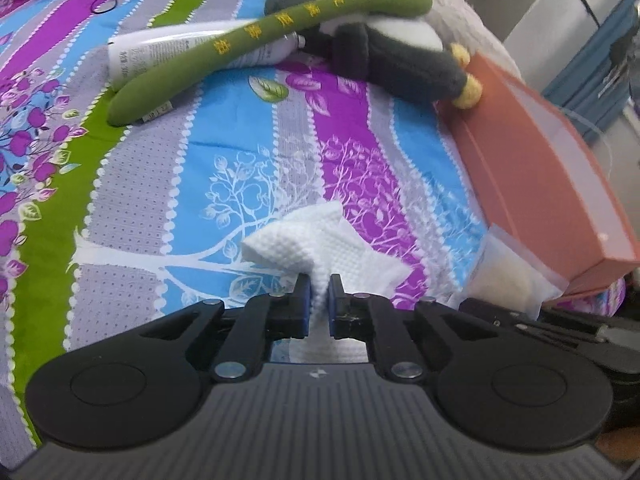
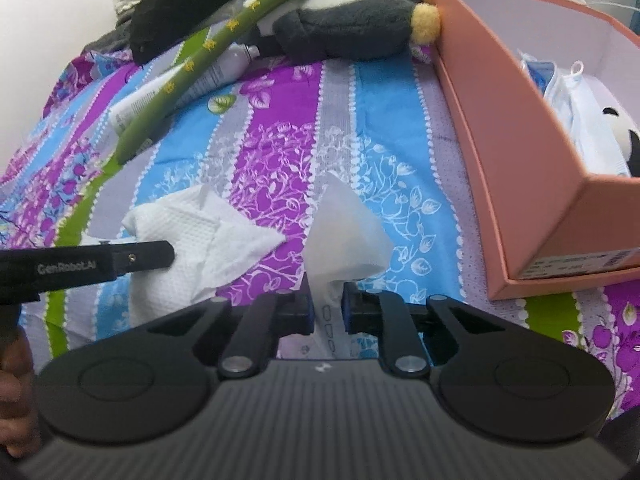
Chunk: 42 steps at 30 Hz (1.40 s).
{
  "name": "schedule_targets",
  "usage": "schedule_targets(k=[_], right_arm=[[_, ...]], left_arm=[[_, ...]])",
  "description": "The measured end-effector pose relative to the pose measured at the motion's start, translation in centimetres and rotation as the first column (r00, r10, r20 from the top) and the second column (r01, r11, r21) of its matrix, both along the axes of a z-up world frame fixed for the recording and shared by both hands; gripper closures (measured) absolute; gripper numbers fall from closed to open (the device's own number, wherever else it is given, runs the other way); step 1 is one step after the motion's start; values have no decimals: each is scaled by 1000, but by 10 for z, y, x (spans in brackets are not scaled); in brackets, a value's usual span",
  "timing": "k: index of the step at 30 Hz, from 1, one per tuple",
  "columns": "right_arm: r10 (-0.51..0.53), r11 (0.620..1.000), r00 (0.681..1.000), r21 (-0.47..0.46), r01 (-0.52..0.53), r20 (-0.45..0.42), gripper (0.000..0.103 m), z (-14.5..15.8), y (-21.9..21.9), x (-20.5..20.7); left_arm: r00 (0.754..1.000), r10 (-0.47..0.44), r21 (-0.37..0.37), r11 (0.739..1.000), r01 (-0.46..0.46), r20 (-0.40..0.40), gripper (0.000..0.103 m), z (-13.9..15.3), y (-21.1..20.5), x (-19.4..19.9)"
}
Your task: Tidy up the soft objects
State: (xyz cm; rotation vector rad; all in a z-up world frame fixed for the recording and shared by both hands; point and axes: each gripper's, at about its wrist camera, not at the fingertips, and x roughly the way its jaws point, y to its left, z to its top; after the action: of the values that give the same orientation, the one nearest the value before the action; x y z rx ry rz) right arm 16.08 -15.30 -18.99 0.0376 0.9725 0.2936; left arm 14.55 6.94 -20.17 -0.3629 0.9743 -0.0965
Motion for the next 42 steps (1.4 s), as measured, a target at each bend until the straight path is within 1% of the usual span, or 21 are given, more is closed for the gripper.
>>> schedule_targets(k=[7, 9, 14, 18, 23, 28, 34, 40, 42], right_arm=[[3, 1000, 999, 27, -4, 50, 87, 28, 1, -14], [8, 999, 998, 32, -9, 61, 87, 36, 1, -17], [4, 999, 995, 37, -7, 97, 87, 58, 0, -21], [-37, 998, 990, 64, 29, 135, 87, 84, -10, -19], [-40, 998, 976, 59, 28, 213, 87, 118, -17, -21], [-44, 997, 962, 72, 25, 270, 87, 147, -25, -23], [-54, 995, 945, 91, 26, 324, 86, 174, -34, -26], [-63, 995, 923, 95, 29, 380, 86, 194, -44, -28], [-72, 996, 916, 81, 44, 394, 86, 198, -49, -28]], left_arm=[[999, 22, -42, 999, -20, 49, 93, 29, 7, -13], [998, 24, -68, 997, -20, 57, 93, 39, 7, -15], [994, 22, -64, 998, -15, 109, 93, 67, 4, -19], [989, 29, -70, 997, -19, 148, 93, 90, 3, -22], [981, 14, -76, 997, 1, 194, 93, 120, -3, -22], [968, -12, -78, 996, 33, 252, 93, 152, -14, -21], [945, -37, -84, 994, 68, 326, 93, 185, -26, -20], [926, -68, -76, 992, 103, 370, 93, 209, -39, -17], [920, -78, -80, 990, 117, 384, 93, 216, -44, -17]])
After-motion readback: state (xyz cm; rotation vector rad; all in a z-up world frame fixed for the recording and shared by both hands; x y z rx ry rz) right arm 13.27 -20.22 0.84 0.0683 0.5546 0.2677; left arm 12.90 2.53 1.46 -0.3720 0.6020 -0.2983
